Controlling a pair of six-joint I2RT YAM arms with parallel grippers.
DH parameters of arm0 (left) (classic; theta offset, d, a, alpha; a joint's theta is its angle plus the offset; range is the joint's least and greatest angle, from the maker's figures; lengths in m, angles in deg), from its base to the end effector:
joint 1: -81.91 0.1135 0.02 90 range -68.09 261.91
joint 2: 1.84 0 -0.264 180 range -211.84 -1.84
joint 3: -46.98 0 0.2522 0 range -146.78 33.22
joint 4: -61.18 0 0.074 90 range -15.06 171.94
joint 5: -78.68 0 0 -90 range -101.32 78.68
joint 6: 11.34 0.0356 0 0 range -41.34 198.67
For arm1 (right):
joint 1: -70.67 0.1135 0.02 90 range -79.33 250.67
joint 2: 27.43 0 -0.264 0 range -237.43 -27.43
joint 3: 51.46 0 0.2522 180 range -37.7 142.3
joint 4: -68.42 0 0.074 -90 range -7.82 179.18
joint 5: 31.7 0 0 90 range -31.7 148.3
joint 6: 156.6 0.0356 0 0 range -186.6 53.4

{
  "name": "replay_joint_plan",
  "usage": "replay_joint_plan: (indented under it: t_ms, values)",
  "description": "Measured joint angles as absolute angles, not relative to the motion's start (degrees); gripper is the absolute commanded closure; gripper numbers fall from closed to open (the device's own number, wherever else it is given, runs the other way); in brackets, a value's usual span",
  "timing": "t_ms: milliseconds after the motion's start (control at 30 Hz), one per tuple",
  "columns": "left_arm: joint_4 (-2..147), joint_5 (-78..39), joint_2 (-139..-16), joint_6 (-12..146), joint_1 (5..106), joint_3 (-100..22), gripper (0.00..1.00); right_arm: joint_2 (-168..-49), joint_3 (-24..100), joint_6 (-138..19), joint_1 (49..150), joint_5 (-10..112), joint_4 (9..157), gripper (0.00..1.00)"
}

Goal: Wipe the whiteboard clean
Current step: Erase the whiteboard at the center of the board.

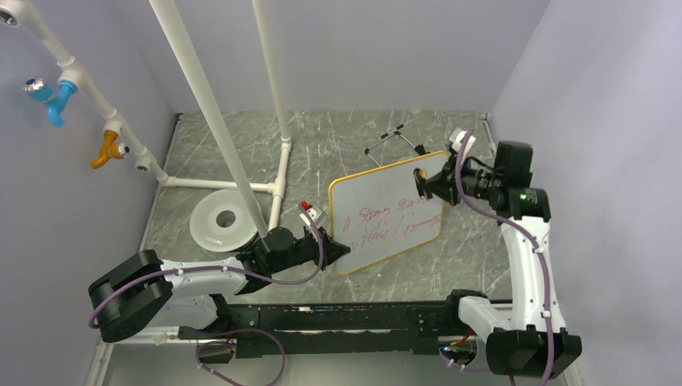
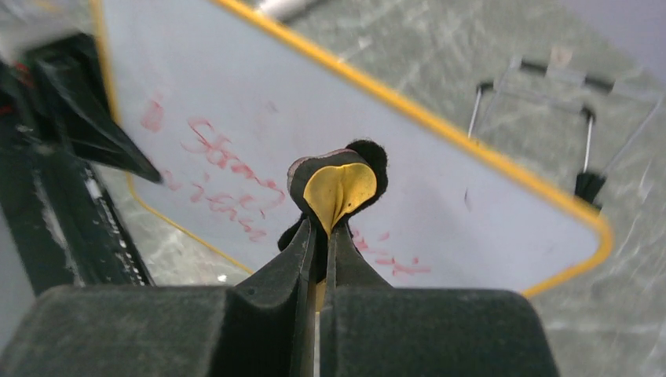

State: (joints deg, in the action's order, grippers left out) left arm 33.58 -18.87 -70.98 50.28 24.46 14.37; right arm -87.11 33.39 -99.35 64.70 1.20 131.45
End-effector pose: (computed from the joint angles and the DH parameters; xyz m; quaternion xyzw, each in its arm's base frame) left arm 0.1234 -0.2020 0.1931 0.2317 0.7233 -0.4782 0.4409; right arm 0.1908 0.0101 0.3914 -0.3870 0.7189 0.2771 0.5065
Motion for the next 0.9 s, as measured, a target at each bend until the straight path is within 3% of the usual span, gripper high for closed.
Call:
replay_joint_plan:
  t_ms: [233,400,700,900]
  values:
    - [30.96,-20.33,-72.25,46.76,24.74,14.39,1.00,-85.45,15.77,-87.35,65.00,16.34,117.01,1.00]
    - [28.20,-21.21,-74.89,44.84,24.79,14.24,1.00,-87.48,15.14,-82.61,69.66,21.02,109.16,1.00]
    - [29.21,-21.84,-77.04,42.59,25.14,11.24,1.00,-88.38,15.12,-81.01,81.63,12.63,105.09,1.00]
    - [31.42,-21.43,-78.11,40.78,25.38,8.77,1.00,-88.36,15.12,-78.74,82.75,23.32,103.48,1.00]
